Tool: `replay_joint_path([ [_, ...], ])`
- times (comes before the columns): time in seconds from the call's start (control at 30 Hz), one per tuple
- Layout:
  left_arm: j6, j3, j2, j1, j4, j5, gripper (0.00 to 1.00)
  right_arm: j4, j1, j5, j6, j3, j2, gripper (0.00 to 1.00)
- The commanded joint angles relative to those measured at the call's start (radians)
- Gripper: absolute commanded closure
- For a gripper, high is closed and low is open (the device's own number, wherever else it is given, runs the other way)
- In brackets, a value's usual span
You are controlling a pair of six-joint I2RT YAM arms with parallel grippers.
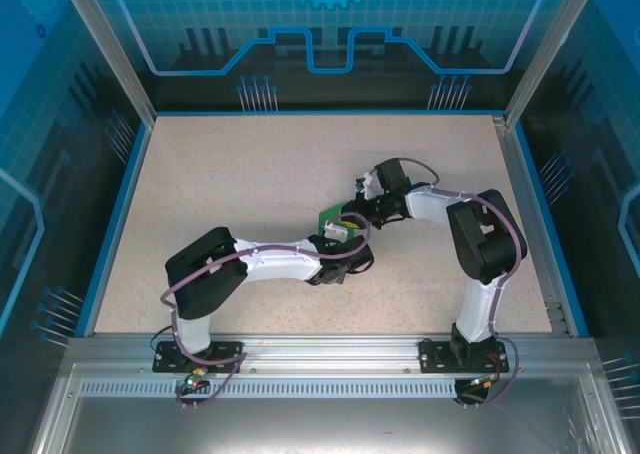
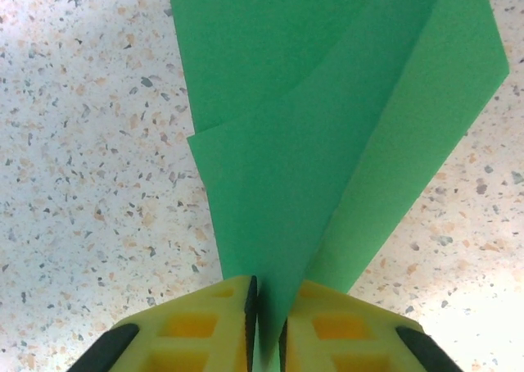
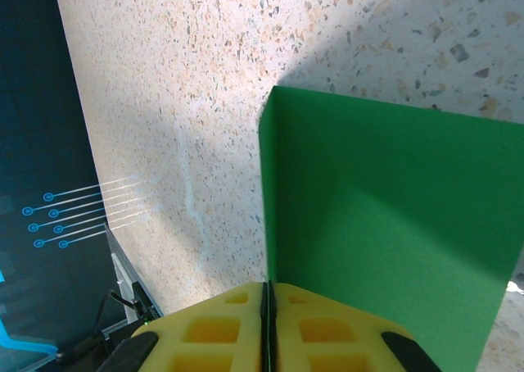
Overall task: Fold a paper plane with a square sheet of paper (pick it up from the middle)
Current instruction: Fourth fold the wing at the center of the table.
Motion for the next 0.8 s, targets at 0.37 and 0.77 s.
replay_joint_path([
  [0.37, 0.062, -0.19, -0.155, 0.075, 0.237, 0.202, 0.95, -0.118, -0.058, 0.097, -0.055, -0.075, -0.221, 0.64],
  [0.77, 0.134, -0.446, -0.3, 0.309, 0.591, 0.728, 0.93, -0.061, -0.006, 0.11, -0.067, -0.206, -0.36, 0.71],
])
